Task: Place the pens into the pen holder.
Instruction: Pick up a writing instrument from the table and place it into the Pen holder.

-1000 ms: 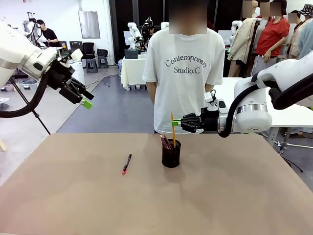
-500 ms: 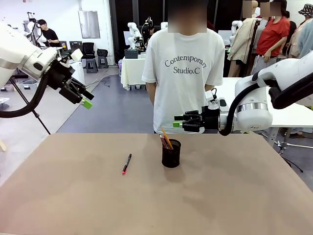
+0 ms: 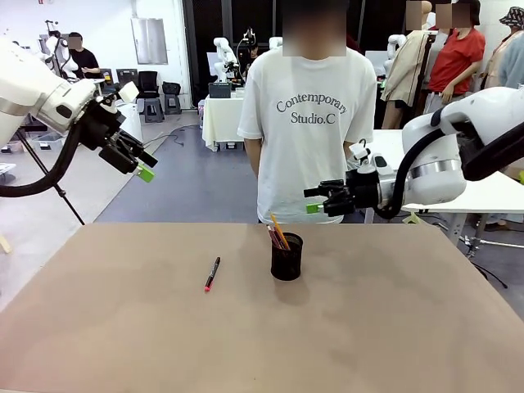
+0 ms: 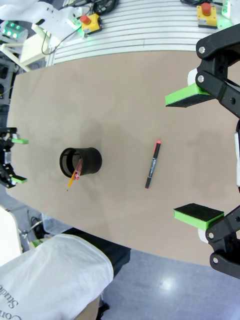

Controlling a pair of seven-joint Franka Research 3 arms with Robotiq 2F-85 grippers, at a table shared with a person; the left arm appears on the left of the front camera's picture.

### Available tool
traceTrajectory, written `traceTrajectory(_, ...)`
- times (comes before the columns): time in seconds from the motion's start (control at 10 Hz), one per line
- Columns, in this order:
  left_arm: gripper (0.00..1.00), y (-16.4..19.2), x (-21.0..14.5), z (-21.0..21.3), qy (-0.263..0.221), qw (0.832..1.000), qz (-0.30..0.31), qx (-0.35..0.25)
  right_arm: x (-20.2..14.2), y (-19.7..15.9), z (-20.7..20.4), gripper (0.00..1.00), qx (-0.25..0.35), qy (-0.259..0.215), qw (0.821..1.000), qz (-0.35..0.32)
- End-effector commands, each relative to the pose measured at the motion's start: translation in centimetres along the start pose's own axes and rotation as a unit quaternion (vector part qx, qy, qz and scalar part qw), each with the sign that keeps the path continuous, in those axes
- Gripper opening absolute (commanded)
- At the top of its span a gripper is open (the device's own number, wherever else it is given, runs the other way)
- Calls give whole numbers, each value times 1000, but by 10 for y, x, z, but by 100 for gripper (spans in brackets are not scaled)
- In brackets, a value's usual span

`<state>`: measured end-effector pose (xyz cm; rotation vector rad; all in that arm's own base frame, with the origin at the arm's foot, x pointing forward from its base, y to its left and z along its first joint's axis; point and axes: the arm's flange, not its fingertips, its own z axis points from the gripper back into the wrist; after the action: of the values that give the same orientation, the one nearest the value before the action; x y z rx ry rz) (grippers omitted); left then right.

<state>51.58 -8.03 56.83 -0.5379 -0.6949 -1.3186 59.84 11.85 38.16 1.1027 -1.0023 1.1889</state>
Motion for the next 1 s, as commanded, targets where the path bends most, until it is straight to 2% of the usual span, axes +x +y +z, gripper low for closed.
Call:
traceTrajectory(0.0, 100, -1, -1, 2, 0, 1000, 0, 2, 24, -13, 17, 100, 20, 28, 999, -30)
traceTrajectory(0.1, 100, -1, -1, 2, 0, 1000, 0, 2, 33, -19, 26, 100, 18, 42, 998, -43)
traceTrajectory(0.5, 100, -1, -1, 2, 0, 1000, 0, 2, 80, -30, 74, 100, -19, 113, 993, -18)
traceTrajectory(0.9, 100, -1, -1, 2, 0, 1000, 0, 2, 93, -47, 119, 100, -58, 193, 979, -14)
